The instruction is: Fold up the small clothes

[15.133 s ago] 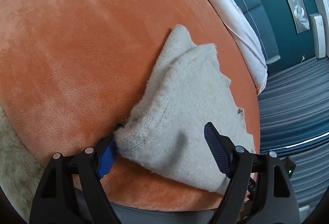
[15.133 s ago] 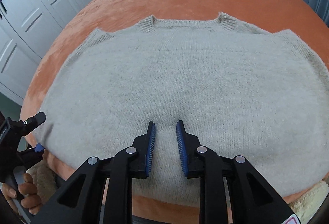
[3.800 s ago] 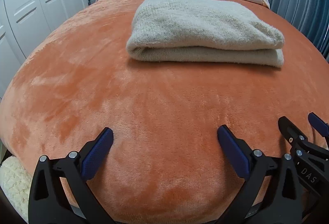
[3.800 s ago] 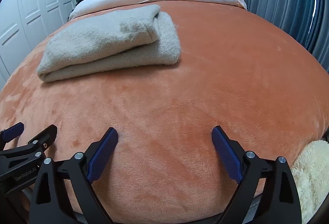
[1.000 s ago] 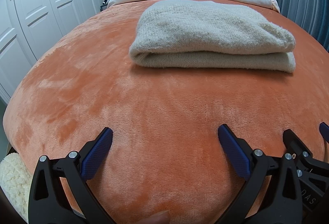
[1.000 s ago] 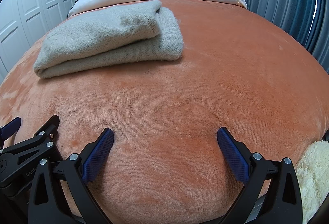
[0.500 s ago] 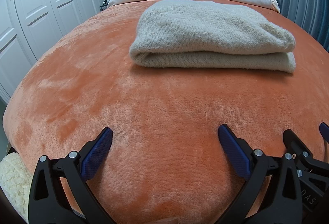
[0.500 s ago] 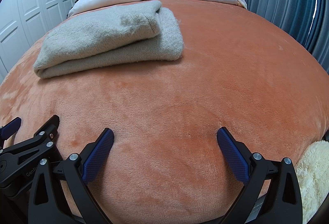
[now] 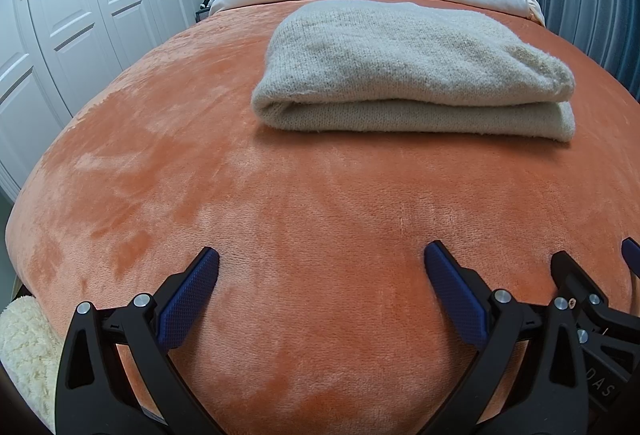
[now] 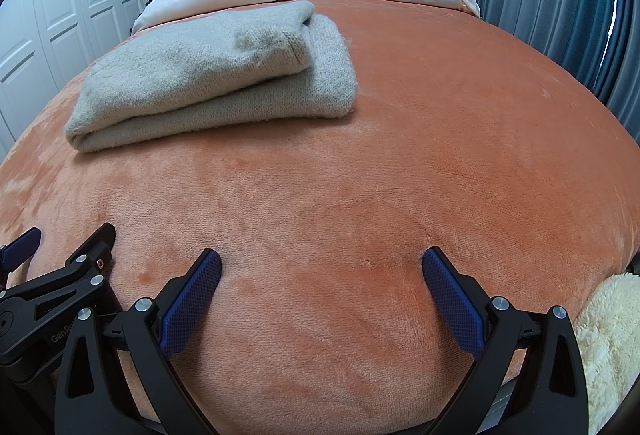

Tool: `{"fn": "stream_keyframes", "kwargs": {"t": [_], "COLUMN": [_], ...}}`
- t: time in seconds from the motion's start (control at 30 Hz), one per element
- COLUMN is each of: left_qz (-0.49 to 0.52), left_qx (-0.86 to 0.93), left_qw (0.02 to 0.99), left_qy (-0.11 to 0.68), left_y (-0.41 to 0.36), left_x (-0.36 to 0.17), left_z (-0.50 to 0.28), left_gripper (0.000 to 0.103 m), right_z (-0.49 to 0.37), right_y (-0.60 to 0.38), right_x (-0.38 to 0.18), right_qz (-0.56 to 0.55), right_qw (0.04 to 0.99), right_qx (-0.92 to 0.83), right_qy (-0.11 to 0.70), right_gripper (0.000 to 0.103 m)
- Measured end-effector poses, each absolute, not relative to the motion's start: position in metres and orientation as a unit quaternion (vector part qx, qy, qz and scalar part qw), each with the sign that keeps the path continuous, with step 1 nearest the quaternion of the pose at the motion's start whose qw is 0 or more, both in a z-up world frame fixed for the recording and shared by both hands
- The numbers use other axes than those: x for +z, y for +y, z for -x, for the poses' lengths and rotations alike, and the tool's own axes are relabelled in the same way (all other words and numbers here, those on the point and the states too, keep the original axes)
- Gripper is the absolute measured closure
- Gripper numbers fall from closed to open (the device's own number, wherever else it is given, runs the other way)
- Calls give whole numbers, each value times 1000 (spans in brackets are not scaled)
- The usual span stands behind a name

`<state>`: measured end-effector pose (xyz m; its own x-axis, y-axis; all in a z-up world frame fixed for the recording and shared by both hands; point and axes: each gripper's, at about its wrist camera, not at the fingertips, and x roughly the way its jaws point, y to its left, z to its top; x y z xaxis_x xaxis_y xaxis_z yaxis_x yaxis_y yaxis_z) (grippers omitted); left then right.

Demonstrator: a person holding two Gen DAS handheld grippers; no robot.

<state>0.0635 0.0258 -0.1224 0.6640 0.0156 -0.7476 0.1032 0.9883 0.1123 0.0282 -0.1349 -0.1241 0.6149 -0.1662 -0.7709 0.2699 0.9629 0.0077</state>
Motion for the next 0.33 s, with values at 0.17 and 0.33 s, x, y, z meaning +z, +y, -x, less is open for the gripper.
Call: {"fn": "stream_keyframes", "kwargs": {"t": [0.17, 0.33], "left_qz": [-73, -72], "left_qx": [-24, -24], "left_qw": [909, 909], "left_qy": [409, 409], "left_y": [25, 25], "left_x": [-122, -123], "left_z": [-63, -63], "left_gripper": [5, 5], "right_z": [-28, -28], "right_y": [-135, -134], "right_x": [-124, -124], "right_qz": [-61, -61], "right_qw": [897, 897], "right_qx": [-122, -122], "right_qy": [422, 421], "right_gripper": [5, 5]}}
